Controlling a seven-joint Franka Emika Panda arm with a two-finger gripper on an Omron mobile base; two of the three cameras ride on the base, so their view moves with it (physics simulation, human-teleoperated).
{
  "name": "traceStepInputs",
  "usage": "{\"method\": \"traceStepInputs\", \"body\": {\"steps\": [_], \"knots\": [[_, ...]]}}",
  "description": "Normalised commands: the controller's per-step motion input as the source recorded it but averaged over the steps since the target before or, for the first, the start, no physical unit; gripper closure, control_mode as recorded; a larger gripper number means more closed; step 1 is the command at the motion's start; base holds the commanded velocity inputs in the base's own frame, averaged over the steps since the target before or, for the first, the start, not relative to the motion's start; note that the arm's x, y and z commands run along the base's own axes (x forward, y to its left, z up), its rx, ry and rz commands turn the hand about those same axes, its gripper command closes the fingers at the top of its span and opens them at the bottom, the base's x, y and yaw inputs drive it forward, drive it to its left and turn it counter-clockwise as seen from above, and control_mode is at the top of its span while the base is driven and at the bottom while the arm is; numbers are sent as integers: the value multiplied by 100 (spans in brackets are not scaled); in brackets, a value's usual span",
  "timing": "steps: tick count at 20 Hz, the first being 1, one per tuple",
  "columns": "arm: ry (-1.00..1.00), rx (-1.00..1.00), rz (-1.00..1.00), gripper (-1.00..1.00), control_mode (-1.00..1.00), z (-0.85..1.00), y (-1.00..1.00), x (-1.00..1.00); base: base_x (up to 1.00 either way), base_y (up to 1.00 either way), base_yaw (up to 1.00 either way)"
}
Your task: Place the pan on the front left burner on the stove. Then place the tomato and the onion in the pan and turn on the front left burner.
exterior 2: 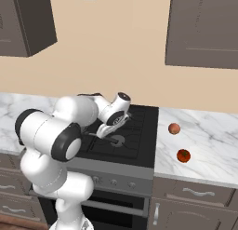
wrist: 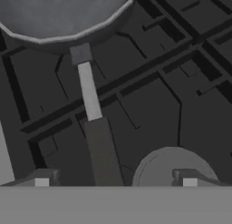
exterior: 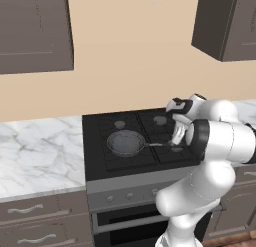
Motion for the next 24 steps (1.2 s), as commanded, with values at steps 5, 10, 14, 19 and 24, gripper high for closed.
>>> {"method": "traceStepInputs", "body": {"steps": [5, 10, 14, 19, 24], "knots": [[5, -2, -25, -100, -100, 4, -4, 0, 0, 0, 0], [10, -2, -27, -100, -100, 4, -14, 0, 0, 0, 0], [11, -1, -25, -100, -100, 17, -14, 1, 0, 0, 0], [7, 0, -20, -100, -100, 14, -18, 0, 0, 0, 0], [4, 0, -17, -100, -100, -1, -28, 0, 0, 0, 0]]}}
